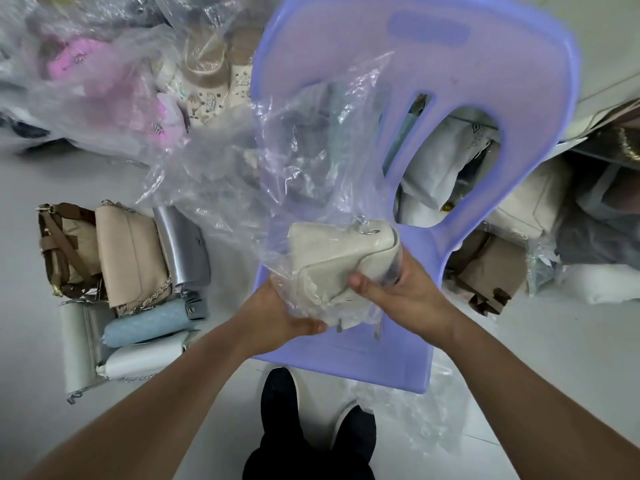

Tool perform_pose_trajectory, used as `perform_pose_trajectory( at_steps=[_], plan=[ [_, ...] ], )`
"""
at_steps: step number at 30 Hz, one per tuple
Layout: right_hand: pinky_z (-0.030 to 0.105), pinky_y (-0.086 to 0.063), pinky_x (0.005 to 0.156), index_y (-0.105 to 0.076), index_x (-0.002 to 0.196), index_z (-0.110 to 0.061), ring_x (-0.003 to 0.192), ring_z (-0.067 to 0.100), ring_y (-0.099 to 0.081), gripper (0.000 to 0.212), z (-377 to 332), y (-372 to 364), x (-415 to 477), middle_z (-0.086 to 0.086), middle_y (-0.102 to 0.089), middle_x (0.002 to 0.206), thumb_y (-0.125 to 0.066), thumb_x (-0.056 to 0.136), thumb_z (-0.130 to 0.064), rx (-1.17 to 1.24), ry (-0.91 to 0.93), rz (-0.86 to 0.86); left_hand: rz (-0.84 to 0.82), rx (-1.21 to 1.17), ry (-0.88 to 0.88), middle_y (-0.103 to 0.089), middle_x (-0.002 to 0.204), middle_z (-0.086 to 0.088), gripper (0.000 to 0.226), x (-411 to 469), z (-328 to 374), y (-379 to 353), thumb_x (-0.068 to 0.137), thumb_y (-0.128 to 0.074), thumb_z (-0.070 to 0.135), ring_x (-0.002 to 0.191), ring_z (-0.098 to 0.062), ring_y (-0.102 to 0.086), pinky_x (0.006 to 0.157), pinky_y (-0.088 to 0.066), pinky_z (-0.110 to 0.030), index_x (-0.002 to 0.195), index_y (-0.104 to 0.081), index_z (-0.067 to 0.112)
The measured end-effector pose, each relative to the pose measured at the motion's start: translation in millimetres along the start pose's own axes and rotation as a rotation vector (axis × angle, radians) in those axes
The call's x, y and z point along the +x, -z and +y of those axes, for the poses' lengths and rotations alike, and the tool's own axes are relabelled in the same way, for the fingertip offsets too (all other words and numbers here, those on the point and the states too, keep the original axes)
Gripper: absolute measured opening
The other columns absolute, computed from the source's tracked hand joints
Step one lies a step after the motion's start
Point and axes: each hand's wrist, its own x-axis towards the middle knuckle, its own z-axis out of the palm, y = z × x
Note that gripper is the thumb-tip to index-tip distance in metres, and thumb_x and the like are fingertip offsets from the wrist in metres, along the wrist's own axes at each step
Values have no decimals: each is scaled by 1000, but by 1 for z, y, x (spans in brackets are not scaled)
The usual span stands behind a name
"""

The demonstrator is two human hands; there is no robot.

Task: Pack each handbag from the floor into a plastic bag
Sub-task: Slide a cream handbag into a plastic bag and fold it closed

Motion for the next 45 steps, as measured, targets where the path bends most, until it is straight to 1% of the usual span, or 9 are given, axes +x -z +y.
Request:
perform_pose_trajectory(
  at_steps=[3, 6, 9, 14, 20, 28, 32, 41, 45],
  plan=[
    [43, -52, 106, -49, 138, -29, 123, 8, -63, 91, 9, -8, 3, -8, -66, 131, -93, 62, -55, -61, -6, 26, -43, -65, -12, -69, 75, 27, 39, -4, 6, 1, 75, -84, 3, 74, 17, -60, 69, -46, -2, 96, -67, 30],
    [40, -53, 104, -48, 140, -31, 122, 8, -64, 99, 21, -7, -1, -10, -69, 129, -95, 57, -57, -94, -36, -14, 28, -192, -18, -76, 91, -5, 35, -6, 4, 4, 67, -90, 6, 84, -13, -71, 84, -58, -34, 98, -74, 10],
    [48, -52, 105, -51, 142, -20, 122, 17, -66, 98, 33, -7, -4, -2, -71, 128, -97, 60, -48, -87, -66, -27, -17, -294, -33, -77, 100, -2, 48, -8, 7, 10, 67, -87, -8, 92, -6, -71, 79, -56, -20, 107, -71, 13],
    [44, -52, 106, -50, 142, -28, 125, 12, -63, 93, 39, -10, -5, -7, -69, 130, -96, 63, -46, -92, -84, -33, 73, -391, -8, -76, 108, 10, 70, -7, 11, 17, 61, -93, 9, 103, -3, -69, 87, -52, -19, 113, -61, 43],
    [33, -51, 104, -50, 139, -34, 121, 2, -61, 101, 48, -7, -8, -19, -68, 125, -93, 53, -66, -178, -150, -68, 124, -219, 126, -78, 91, 6, 66, 1, -8, -4, 42, -101, 39, 88, -5, -73, 77, -58, -27, 97, -71, 18],
    [21, -52, 95, -48, 141, -27, 120, -1, -62, 101, 51, -11, -9, -15, -67, 129, -102, 56, -21, -141, -94, -26, 253, -214, 172, -70, 80, 6, 45, -3, -30, -31, 62, -84, -15, 69, 9, -64, 60, -49, -7, 98, -68, 7],
    [18, -55, 90, -54, 137, -22, 115, 0, -65, 93, 53, -16, -10, -11, -71, 124, -101, 58, -13, -79, -110, 7, 131, -161, 187, -71, 82, 5, 42, -4, -30, -29, 62, -84, -2, 73, 7, -66, 64, -52, -11, 99, -70, 11],
    [40, -57, 93, -66, 119, -27, 104, 7, -70, 78, 80, -21, -7, -12, -76, 107, -89, 48, -50, -175, -237, 12, 0, -342, 173, -60, 136, 12, 119, -14, -49, -8, 56, -100, 30, 127, -5, -55, 99, -52, -28, 151, -29, 32],
    [46, -58, 92, -67, 117, -24, 103, 15, -72, 72, 89, -26, -4, -7, -77, 105, -92, 52, -41, -130, -270, 29, -1, -378, 129, -71, 120, 4, 85, -8, -44, -18, 65, -94, 10, 115, -11, -66, 88, -54, -21, 138, -51, 17]
  ],
)
